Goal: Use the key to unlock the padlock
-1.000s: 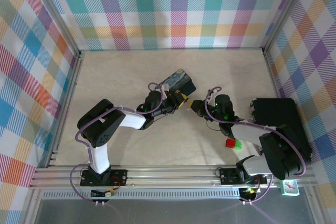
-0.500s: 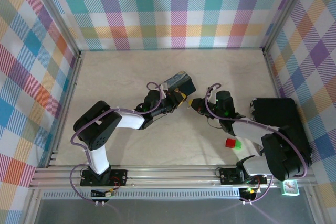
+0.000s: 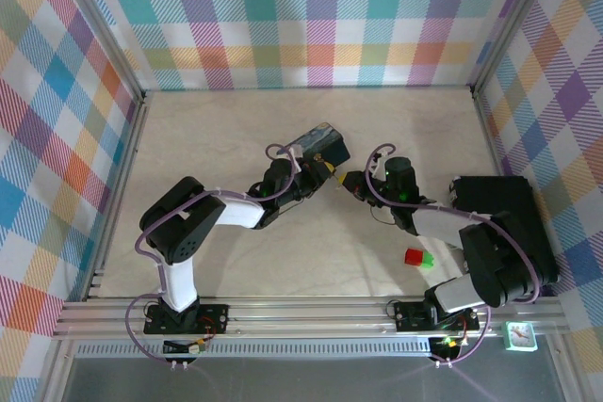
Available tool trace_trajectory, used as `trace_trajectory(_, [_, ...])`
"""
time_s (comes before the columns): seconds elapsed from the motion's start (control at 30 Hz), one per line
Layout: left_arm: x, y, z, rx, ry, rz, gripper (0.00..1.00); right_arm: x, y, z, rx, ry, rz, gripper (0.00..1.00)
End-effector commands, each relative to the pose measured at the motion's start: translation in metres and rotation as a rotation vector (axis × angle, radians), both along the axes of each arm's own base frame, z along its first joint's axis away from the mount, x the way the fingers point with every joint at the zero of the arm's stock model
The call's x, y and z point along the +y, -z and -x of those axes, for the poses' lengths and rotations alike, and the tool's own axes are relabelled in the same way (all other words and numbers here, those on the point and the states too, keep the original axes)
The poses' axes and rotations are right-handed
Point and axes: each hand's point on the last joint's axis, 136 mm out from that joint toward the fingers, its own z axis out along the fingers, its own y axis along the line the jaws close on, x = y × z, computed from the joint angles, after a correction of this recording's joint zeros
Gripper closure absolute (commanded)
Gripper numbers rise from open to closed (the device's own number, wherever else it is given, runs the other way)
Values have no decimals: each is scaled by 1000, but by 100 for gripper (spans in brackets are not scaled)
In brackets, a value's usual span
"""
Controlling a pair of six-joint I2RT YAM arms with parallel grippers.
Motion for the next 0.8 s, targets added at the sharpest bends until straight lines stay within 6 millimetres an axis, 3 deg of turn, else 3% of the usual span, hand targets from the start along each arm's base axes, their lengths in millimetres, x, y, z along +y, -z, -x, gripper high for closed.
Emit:
trace_trajectory(0.0, [52, 36, -32, 7, -200, -168, 100, -20, -12, -26, -43, 121, -33, 100])
trace_trajectory(0.33, [58, 36, -37, -6, -226, -165, 100, -16, -11, -30, 74, 154, -210, 100])
trace_trajectory(0.53, [48, 33, -28, 5, -159, -150, 100, -6, -8, -28, 84, 69, -125, 100])
trace_trajectory(0.77, [30, 42, 4, 63, -33, -132, 100, 3, -41, -35, 20, -18, -39, 100])
